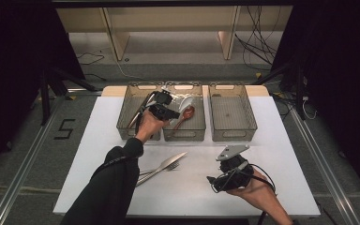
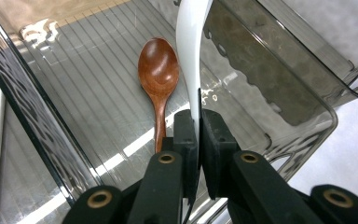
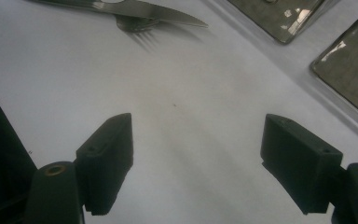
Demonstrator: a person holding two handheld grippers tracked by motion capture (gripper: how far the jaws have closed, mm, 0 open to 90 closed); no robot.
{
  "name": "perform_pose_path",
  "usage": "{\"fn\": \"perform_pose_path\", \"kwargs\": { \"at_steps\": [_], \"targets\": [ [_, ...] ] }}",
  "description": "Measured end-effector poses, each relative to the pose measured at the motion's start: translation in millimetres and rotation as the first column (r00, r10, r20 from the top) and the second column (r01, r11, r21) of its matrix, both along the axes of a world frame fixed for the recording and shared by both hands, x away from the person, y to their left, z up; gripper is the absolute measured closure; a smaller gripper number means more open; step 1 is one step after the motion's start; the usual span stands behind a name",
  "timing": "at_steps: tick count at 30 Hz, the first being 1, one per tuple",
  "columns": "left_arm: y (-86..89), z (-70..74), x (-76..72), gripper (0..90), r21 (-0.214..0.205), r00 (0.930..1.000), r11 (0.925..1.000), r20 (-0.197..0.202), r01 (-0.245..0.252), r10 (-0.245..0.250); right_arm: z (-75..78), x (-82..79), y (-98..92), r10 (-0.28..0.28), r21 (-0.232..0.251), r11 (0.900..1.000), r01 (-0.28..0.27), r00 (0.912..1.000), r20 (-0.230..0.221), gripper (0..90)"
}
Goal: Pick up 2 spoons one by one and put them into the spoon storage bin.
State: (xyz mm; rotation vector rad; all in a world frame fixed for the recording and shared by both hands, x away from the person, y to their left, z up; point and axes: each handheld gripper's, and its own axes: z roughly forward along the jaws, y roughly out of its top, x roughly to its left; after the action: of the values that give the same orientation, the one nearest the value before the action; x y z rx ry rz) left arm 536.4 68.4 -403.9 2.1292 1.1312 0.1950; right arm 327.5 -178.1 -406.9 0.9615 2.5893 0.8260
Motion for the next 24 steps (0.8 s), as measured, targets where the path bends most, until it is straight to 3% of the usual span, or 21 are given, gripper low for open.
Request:
{"fn": "perform_pose_path", "kwargs": {
  "at_steps": [12,18,24],
  "targets": [
    [-1.1,-5.2,1.2,83.1,0.009,0.9997,0.9999,-0.021,0.012,-0.012,-0.2,-0.3,0.5,0.0,0.0,1.0,0.0,1.0,-0.004,26.3],
    [-1.6,1.2,0.1,71.5,-0.006,0.9994,0.9997,-0.023,0.024,-0.024,-0.6,-0.1,0.7,0.002,-0.006,1.0,-0.002,1.0,-0.007,26.4],
    [2.9,12.8,-6.9,53.3,-0.018,0.9988,0.9993,-0.035,0.034,-0.034,-0.2,-0.3,0.4,-0.002,0.0,1.0,0.002,1.0,-0.005,26.4]
  ]
}}
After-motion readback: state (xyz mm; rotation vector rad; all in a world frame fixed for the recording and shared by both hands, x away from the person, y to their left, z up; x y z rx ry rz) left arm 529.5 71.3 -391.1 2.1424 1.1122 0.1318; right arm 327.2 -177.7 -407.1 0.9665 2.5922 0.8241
